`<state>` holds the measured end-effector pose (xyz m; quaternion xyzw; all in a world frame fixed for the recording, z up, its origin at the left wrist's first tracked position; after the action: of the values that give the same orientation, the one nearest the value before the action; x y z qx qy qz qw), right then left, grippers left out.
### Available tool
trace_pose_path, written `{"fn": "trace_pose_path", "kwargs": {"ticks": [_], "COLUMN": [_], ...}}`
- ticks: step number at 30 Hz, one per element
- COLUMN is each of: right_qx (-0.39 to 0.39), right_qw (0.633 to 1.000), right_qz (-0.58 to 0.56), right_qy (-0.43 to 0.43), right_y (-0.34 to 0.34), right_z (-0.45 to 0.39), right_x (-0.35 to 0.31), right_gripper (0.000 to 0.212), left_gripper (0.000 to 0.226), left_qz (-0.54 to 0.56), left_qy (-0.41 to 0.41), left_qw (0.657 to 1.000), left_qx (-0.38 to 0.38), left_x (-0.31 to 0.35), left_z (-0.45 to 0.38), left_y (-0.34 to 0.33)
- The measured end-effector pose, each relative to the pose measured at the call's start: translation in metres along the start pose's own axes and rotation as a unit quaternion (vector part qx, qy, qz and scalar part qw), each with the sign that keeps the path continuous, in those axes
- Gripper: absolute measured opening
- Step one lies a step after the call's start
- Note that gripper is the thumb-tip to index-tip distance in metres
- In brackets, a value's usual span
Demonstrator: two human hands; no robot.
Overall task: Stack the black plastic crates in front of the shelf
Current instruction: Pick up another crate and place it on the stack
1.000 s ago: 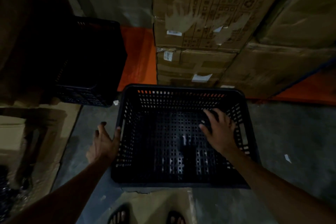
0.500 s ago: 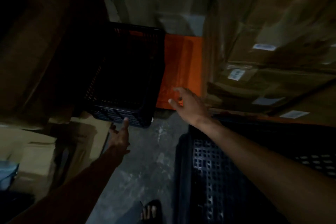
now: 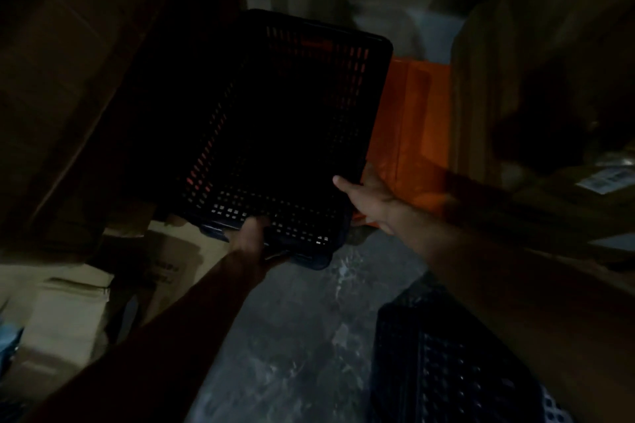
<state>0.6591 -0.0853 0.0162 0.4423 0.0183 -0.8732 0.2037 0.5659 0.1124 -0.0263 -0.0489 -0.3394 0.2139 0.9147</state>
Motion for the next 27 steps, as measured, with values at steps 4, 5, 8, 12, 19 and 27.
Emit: {"fn": "trace_pose_path", "kwargs": {"ticks": [4,5,8,12,19,27], "right_qx": [0.088,0.076,0.006,-0.022,-0.036,-0.046], "right_qw": [0.994,0.996,1.0,0.997,0.997,0.998], "right_qz": [0.043,0.035,0.003,-0.041,-0.051,0.015], "right_qy": [0.04,0.032,-0.006,-0.054,-0.055,0.032], "right_y": [-0.005,-0.008,-0.018,-0.022,-0.016,0.0], "right_z": [0.002,0.005,0.021,0.055,0.127,0.301], "right_x": [0.001,0.004,0.018,0.028,-0.008,-0.082], "right_gripper": [0.063,0.065,0.06,0.053,0.056,0.068], "left_gripper": [0.02,0.019,0.015,0.016,0.027,0.062], "left_qz": [0.026,0.022,0.033,0.065,0.044,0.07], "left_qy": [0.008,0.01,-0.002,-0.001,-0.035,-0.089], "left_qw": [0.997,0.997,0.999,0.997,0.996,0.99], "left_qx": [-0.074,-0.068,-0.027,0.051,0.062,0.078], "left_x": [-0.008,-0.01,-0.018,-0.027,0.001,0.015], "left_z": [0.004,0.006,0.019,0.053,0.132,0.319], "left_y": [-0.006,0.001,0.019,0.034,0.023,0.0]}}
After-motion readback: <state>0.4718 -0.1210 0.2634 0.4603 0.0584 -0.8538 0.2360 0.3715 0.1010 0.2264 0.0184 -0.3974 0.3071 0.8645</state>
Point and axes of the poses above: each hand's wrist, its own z-axis away from the middle knuckle, its own y-axis out of the back of the hand, x = y × z, the point moved 8 cm from there along -z, towards the middle knuckle, and after that the axes turned 10 degrees about -x, right-handed, at the moved point
